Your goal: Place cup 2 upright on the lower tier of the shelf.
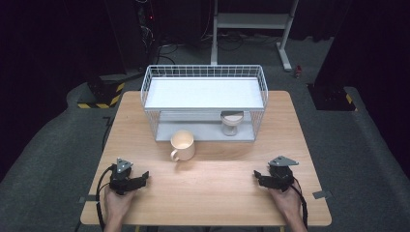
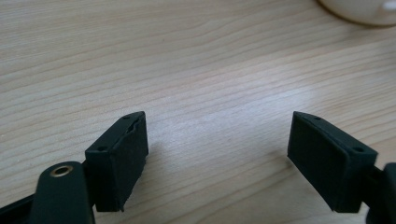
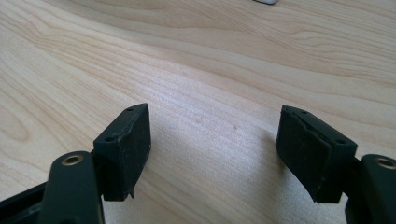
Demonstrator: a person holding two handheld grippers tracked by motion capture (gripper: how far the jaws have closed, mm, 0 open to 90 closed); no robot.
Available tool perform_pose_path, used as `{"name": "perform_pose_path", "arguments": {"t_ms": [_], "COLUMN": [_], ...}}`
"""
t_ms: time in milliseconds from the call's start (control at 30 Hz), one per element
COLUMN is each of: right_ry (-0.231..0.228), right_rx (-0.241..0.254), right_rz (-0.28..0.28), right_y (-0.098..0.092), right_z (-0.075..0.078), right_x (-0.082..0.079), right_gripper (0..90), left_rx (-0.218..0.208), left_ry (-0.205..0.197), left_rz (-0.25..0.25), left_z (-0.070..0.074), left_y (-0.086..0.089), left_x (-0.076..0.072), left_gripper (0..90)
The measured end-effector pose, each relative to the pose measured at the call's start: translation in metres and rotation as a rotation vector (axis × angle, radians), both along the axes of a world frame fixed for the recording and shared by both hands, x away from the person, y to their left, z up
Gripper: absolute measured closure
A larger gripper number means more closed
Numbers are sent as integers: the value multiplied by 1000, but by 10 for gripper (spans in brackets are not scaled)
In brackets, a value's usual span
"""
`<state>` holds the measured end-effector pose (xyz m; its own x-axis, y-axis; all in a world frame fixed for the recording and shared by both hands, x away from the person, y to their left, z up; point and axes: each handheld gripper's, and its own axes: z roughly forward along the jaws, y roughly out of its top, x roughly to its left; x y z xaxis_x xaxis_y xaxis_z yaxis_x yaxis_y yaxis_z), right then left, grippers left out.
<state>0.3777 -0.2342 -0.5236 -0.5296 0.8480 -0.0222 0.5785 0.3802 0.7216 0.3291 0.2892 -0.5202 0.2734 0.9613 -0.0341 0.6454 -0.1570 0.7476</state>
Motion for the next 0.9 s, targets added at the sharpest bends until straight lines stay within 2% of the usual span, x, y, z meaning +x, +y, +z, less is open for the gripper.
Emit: {"name": "perform_pose_path", "arguments": {"t_ms": [33,133,233,300,333,367,533,567,700,900], "right_ry": [-1,1,-1,1,1,2,2,2,3,2], "right_rx": [0,0,0,1,1,2,3,2,3,1], "right_rz": [1,-3,3,-3,-3,-3,-2,-1,-3,-4], "right_y": [0,0,0,1,1,1,1,1,1,1], "right_z": [0,0,0,0,0,0,0,0,0,0], "right_x": [0,0,0,0,0,-1,-1,-1,-1,-1], "right_gripper": [267,269,269,271,271,271,277,278,280,280], "left_rx": [-20,-28,-61,-87,-87,-94,-78,-80,-69,-57], "left_ry": [-7,-9,-25,-49,-49,-58,-76,-75,-89,-78], "left_rz": [-15,-28,-50,-77,-77,-96,-127,-139,-158,-167], "left_z": [4,6,10,14,14,17,21,22,25,26], "left_y": [-1,-3,-9,-17,-17,-25,-41,-49,-63,-76], "left_x": [-4,-7,-13,-17,-17,-19,-19,-17,-12,-3], "left_gripper": [223,226,232,252,256,260,291,292,327,346]}}
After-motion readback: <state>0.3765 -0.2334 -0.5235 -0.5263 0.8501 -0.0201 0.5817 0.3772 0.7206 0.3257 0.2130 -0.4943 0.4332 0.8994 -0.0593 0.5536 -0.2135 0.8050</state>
